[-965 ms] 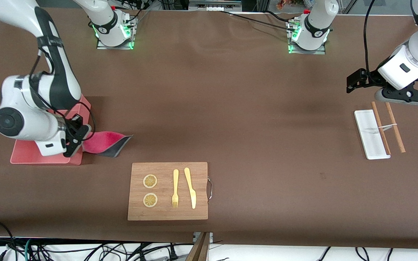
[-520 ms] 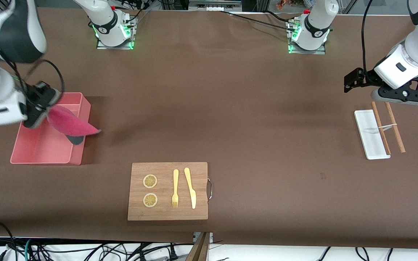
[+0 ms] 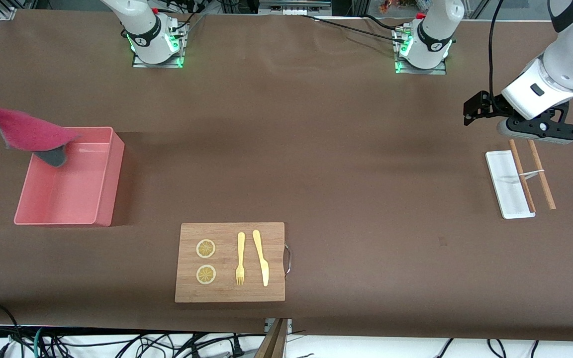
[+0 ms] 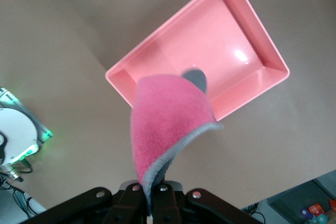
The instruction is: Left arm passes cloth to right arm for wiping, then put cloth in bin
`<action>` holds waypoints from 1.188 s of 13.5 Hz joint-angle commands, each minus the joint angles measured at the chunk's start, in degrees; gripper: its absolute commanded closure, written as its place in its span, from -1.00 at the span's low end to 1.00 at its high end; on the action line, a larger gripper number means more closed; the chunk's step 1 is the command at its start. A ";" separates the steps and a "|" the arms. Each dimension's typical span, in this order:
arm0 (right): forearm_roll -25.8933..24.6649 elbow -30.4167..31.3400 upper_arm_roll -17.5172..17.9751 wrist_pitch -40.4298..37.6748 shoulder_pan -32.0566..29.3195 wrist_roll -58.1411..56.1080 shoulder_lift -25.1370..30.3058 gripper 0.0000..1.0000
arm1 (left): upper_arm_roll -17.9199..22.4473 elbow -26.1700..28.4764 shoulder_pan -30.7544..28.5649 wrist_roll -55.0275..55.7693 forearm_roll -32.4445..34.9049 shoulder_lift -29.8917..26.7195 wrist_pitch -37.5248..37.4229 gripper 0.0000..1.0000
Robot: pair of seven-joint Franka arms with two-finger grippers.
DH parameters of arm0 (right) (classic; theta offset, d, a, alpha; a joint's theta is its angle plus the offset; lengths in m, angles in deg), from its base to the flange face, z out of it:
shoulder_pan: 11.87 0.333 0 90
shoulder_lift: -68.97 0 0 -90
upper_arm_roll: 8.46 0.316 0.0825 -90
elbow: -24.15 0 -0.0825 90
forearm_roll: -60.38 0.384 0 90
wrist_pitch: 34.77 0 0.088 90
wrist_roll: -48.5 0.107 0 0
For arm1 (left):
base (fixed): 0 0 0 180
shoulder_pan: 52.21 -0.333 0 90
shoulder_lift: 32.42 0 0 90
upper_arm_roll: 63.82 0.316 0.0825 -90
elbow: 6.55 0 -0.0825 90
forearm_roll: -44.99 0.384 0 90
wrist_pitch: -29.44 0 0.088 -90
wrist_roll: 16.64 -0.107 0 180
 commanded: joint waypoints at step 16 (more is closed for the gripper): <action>13.49 4.30 4.38 6.61 0.22 31.02 1.06 -1.00 | 0.19 -0.62 -0.56 -0.76 -0.45 -0.16 -0.78 -1.00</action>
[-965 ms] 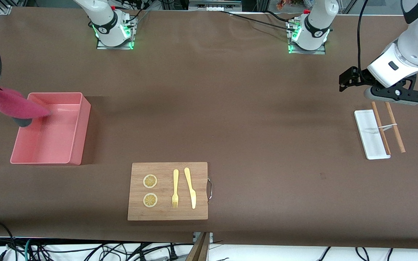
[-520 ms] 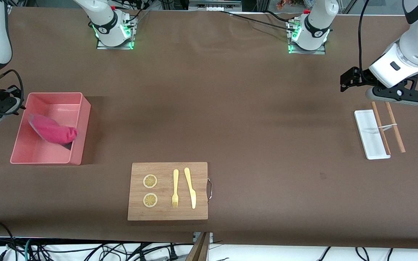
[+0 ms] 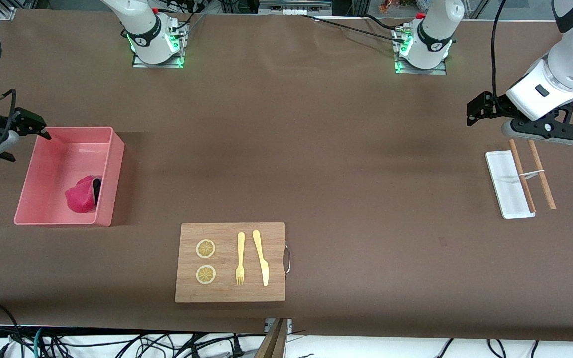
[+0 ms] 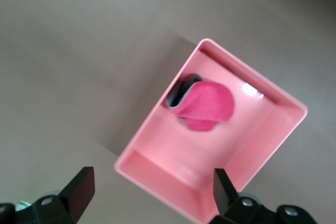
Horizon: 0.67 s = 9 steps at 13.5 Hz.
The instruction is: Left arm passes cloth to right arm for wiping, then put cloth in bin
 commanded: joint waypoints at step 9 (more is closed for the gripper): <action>0.07 -0.15 10.24 -8.76 1.96 31.85 8.44 -1.00 | -0.12 -0.70 -0.26 -0.58 -0.45 -0.08 -0.70 -1.00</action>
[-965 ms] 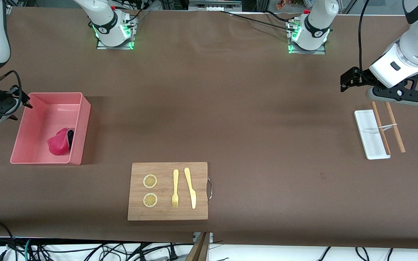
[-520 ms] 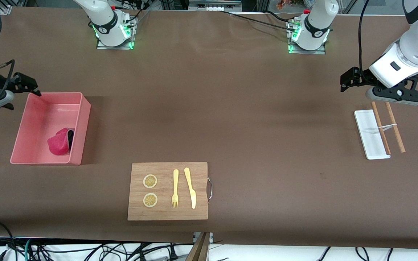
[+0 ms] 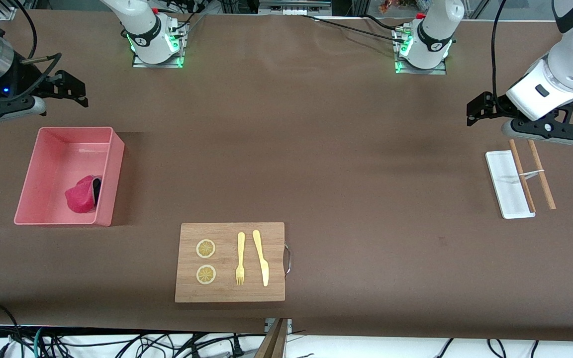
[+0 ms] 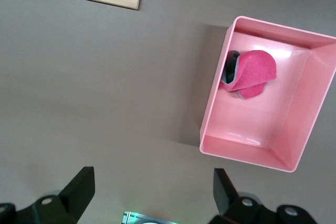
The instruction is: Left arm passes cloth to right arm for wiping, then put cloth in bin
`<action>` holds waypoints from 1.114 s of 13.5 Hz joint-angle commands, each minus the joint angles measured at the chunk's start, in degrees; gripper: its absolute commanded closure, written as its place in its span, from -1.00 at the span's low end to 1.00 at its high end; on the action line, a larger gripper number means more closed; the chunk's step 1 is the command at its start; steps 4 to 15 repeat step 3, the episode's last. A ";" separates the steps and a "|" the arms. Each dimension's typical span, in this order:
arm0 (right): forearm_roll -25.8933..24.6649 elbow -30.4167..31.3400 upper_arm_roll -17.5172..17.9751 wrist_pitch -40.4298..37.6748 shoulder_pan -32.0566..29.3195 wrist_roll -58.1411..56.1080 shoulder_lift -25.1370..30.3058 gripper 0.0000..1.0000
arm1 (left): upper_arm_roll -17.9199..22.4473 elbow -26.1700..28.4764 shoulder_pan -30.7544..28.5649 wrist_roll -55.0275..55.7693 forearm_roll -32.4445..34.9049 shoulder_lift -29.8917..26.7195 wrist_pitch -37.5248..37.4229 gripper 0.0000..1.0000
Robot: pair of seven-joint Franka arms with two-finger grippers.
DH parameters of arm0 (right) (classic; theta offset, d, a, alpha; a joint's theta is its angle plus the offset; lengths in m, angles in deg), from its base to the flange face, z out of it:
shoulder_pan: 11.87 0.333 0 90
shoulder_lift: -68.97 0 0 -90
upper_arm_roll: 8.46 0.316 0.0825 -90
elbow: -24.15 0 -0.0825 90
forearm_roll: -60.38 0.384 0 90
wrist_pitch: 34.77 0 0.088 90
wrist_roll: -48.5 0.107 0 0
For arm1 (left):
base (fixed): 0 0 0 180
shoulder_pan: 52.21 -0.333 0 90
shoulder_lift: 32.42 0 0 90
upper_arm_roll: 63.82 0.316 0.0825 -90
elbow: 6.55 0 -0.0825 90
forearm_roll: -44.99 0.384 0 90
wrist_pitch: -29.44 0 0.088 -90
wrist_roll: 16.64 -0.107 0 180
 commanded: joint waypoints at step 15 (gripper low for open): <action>-0.38 -0.11 0.29 -0.34 -0.18 0.84 0.03 -1.00 | -0.04 -0.62 -0.43 -0.84 -0.45 -0.16 -1.22 -1.00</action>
